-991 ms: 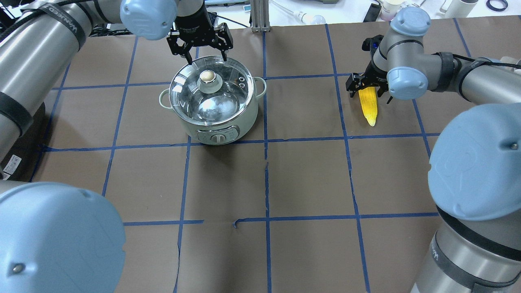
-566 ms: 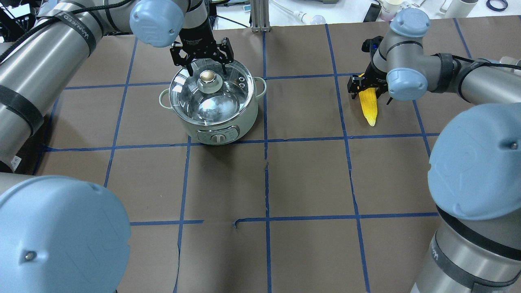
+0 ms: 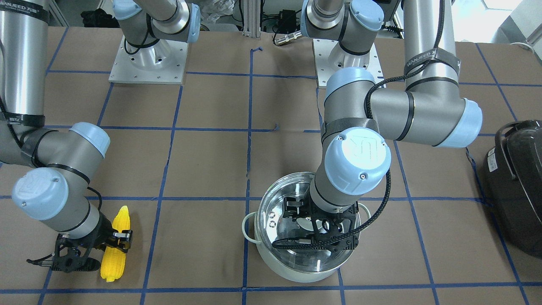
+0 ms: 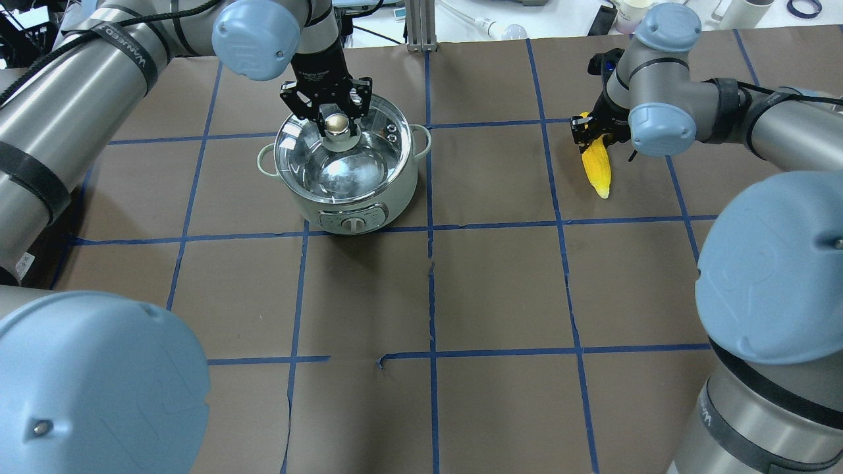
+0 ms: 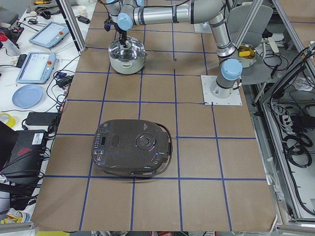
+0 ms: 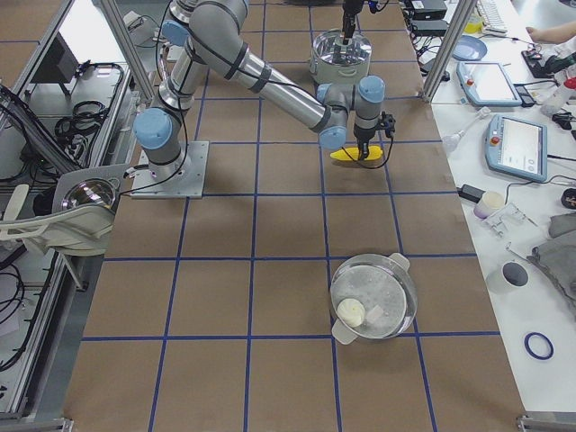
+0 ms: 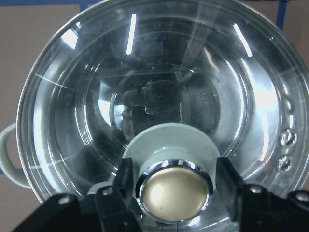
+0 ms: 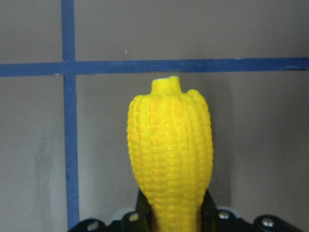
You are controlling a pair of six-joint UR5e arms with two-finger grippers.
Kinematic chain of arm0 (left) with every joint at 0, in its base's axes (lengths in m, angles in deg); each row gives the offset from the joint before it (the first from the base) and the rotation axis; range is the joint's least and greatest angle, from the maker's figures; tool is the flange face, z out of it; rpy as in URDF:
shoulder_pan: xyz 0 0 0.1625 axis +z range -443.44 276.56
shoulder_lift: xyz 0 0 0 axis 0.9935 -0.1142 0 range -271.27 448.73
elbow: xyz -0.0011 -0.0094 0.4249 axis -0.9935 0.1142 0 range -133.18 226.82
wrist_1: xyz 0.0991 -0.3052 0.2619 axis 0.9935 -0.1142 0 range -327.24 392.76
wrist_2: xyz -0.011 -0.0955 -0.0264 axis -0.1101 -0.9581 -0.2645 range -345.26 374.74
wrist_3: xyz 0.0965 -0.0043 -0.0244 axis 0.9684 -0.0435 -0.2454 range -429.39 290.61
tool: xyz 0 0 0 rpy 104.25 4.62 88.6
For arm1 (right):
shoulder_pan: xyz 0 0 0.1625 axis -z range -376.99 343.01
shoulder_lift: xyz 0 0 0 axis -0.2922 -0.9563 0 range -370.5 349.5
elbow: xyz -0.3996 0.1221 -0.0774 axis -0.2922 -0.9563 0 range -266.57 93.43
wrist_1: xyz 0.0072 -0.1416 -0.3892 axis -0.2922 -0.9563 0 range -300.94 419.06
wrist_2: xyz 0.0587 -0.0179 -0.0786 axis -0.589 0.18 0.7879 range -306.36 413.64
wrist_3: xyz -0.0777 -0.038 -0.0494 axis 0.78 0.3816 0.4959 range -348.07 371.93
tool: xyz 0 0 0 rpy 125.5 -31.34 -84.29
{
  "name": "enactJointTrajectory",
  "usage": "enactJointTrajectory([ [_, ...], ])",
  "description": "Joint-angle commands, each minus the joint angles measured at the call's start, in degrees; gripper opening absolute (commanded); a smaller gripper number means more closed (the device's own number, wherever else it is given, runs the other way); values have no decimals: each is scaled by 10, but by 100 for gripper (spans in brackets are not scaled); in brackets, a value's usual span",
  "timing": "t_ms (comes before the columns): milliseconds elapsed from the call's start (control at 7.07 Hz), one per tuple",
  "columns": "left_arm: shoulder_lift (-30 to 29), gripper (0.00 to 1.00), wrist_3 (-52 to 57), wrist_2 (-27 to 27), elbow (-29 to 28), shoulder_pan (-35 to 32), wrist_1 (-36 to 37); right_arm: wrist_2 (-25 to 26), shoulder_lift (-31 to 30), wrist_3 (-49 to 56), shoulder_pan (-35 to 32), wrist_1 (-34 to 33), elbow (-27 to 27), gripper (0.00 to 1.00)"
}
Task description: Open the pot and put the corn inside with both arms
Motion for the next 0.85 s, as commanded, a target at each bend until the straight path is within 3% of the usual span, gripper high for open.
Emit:
enactJointTrajectory([
  [0,21,0,3,0,-11,1,-4,-8,-21,5,-1,8,0,32],
  [283,47,0,40,7,-25,28,-48,-9,-43,2,-7,13,0,32],
  [566,65,0,116,34,-21,130,-96,-6,-78,-10,-62,22,-16,32],
  [708,67,0,189,35,-17,180,-110,-2,-80,-40,-90,79,-47,26],
])
